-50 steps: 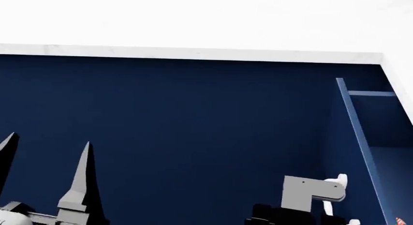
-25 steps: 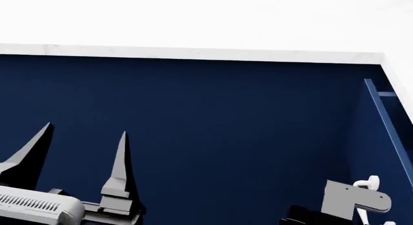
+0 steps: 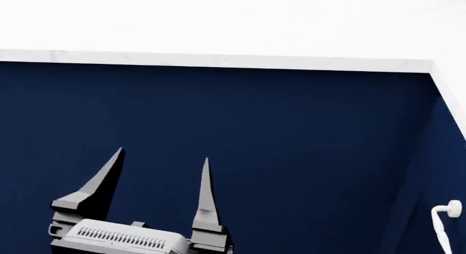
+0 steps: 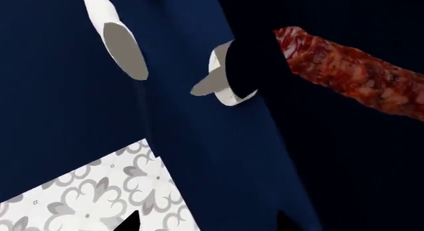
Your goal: Close the left drawer.
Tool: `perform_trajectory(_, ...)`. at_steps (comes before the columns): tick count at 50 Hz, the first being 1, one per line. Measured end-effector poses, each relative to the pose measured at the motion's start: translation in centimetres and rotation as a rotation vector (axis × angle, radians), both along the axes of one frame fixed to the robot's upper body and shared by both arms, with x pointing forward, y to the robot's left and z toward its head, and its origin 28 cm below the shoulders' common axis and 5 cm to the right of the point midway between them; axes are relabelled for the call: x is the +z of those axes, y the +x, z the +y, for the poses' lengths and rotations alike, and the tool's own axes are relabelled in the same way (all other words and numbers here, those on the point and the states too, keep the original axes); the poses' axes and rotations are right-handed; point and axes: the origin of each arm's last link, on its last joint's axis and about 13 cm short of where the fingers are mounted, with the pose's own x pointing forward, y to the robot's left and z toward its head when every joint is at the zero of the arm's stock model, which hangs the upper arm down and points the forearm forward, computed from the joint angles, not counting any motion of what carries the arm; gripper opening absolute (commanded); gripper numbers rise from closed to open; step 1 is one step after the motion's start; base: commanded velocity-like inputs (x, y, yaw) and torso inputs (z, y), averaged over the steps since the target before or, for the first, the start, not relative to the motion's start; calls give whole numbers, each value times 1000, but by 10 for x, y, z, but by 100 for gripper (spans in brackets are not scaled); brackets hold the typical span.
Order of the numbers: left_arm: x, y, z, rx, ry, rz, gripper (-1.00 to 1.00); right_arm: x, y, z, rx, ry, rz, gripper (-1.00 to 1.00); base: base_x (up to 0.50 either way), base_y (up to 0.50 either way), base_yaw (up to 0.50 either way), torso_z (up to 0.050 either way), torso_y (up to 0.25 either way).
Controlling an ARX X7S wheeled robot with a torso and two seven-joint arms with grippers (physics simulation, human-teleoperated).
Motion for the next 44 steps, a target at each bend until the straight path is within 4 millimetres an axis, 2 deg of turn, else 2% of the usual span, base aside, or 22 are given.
perform_trajectory(19,-13,-10,-46,0,1,0,100,-3,-32,-37,-136,72,-25,100,0,0,0,0,0)
perform_trajectory(28,-9,-15,-62,0,2,-1,100,1,-41,-43,-152,121,-53,100,0,0,0,0,0)
perform_trajectory(44,7,-22,-80,1,3,-1,100,12,-55,-40,-191,192,-36,100,0,0,0,1,0)
